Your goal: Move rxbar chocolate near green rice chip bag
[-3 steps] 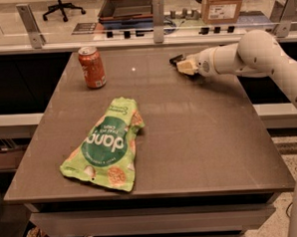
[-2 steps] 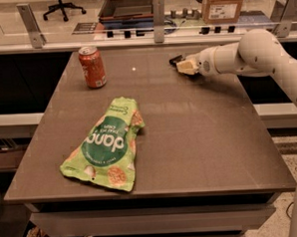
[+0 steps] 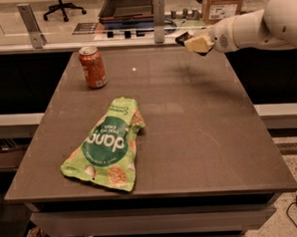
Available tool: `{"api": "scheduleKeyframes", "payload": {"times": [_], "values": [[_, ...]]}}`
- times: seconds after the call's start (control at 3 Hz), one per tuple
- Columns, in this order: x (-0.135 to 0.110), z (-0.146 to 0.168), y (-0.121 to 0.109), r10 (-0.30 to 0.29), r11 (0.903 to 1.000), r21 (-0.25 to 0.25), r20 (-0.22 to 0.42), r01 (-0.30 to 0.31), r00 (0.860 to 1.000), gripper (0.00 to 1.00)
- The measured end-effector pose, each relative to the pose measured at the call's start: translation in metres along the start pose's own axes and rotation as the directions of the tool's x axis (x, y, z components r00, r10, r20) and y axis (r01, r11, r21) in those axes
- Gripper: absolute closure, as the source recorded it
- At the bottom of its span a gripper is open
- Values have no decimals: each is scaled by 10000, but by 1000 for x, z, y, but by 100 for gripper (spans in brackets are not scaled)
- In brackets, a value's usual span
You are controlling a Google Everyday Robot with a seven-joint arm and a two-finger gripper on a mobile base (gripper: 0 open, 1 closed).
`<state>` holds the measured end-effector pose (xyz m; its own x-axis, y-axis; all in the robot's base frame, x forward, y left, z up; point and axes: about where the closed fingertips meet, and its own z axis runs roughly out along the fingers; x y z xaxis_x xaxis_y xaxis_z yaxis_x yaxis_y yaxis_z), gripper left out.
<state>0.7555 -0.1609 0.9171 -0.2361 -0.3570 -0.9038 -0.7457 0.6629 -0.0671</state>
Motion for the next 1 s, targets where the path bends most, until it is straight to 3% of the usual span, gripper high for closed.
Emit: {"api": "scheduleKeyframes", "payload": {"times": [0.33, 1.0], "values": [[-17, -25, -1, -312, 9992, -260, 138, 316, 9994, 100], [-21, -68, 24, -711, 9890, -1299, 42, 711, 9975, 100]]}}
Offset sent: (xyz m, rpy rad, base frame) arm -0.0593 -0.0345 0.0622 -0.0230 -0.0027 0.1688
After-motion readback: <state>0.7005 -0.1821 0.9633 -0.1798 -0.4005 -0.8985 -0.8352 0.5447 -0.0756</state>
